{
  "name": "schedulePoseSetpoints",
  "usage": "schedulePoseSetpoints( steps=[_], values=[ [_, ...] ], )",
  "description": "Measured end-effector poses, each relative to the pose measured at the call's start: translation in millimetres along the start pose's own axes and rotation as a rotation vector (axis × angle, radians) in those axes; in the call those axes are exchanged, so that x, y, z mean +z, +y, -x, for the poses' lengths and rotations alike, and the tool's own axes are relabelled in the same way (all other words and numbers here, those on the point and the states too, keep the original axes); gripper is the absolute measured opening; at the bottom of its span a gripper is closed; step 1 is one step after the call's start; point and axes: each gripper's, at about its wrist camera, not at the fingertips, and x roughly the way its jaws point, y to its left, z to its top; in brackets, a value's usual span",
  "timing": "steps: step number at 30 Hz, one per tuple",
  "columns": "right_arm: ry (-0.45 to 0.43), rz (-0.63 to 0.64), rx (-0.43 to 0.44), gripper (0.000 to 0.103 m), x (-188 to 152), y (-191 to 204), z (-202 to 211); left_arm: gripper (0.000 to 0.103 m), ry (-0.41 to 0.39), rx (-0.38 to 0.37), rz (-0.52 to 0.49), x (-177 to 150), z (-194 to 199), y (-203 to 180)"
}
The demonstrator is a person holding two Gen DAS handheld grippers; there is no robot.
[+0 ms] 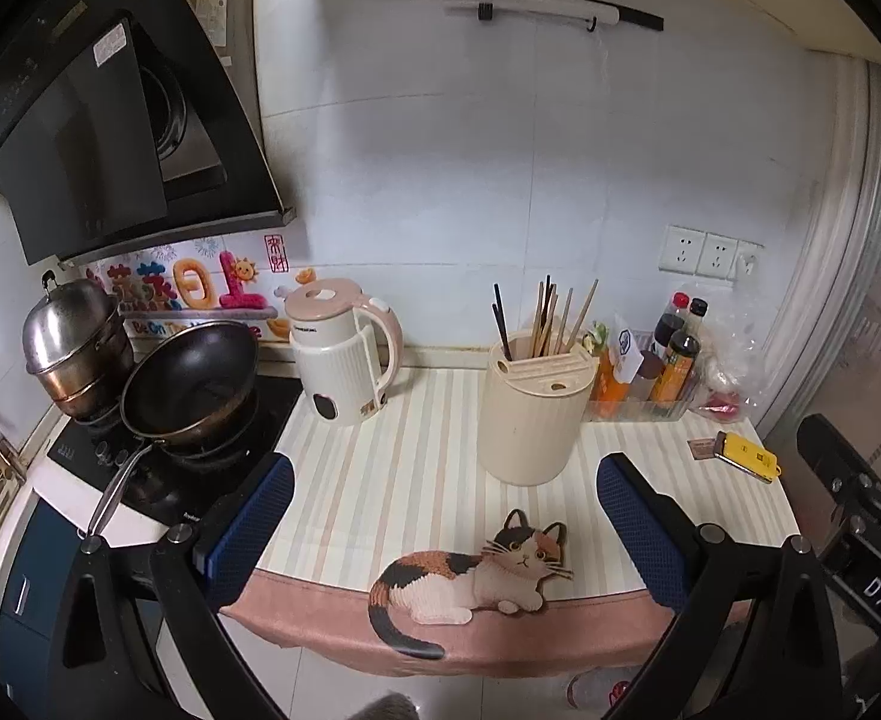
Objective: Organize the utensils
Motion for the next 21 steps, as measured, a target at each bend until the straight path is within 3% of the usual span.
schedulePoseSetpoints(
  steps=[21],
  values=[
    [-0.001,0.033,0.008,0.103,8,0,-11,0.103,-0.017,0.040,0.015,1,0,0]
  ],
)
